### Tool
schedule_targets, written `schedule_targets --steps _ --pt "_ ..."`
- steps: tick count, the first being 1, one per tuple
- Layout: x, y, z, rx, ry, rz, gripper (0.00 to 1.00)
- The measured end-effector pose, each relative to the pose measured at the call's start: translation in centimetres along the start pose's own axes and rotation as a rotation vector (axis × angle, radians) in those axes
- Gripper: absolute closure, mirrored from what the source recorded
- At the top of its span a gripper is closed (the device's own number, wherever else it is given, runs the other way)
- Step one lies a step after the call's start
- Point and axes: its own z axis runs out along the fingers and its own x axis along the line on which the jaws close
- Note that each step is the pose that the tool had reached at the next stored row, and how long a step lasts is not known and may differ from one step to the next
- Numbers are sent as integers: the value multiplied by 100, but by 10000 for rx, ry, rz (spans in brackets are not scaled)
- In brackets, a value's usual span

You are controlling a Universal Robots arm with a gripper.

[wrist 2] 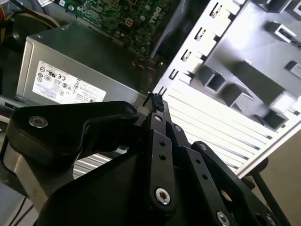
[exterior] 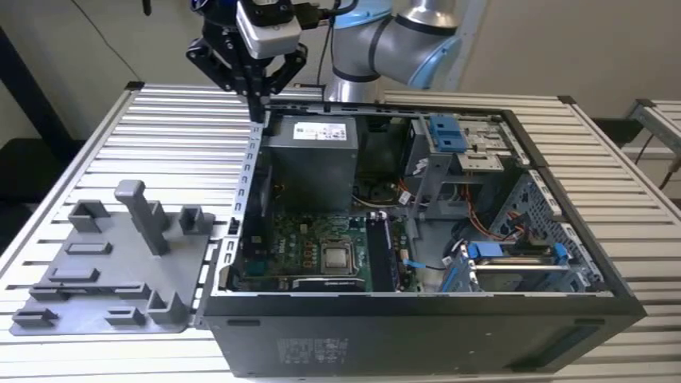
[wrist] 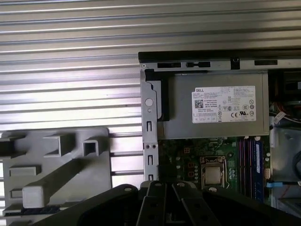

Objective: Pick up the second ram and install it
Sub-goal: 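Reach for the second ram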

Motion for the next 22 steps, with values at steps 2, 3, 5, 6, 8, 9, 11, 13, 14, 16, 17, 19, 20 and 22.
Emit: schedule_targets --steps 2,3,5,6,8,9,11,13,14,16,17,19,20,22 --pt "13 -1 -1 1 1 0 89" --pt "20 -1 -1 1 1 0 89" --pt "33 -2 -1 0 0 0 89" --pt "39 -3 -1 0 0 0 89" --pt "53 -4 -2 1 1 0 89" --pt "60 -4 -2 0 1 0 89" --pt "74 -5 -2 0 1 0 89" --pt "88 -6 -2 0 1 0 89" --pt "96 -7 -2 0 1 0 89" --pt "116 -8 -3 1 1 -1 89" --pt "133 -9 -3 0 1 -1 89" --pt "169 -12 -4 0 1 0 89" --pt "187 -13 -4 0 1 0 89" --pt "225 -16 -5 0 1 0 89"
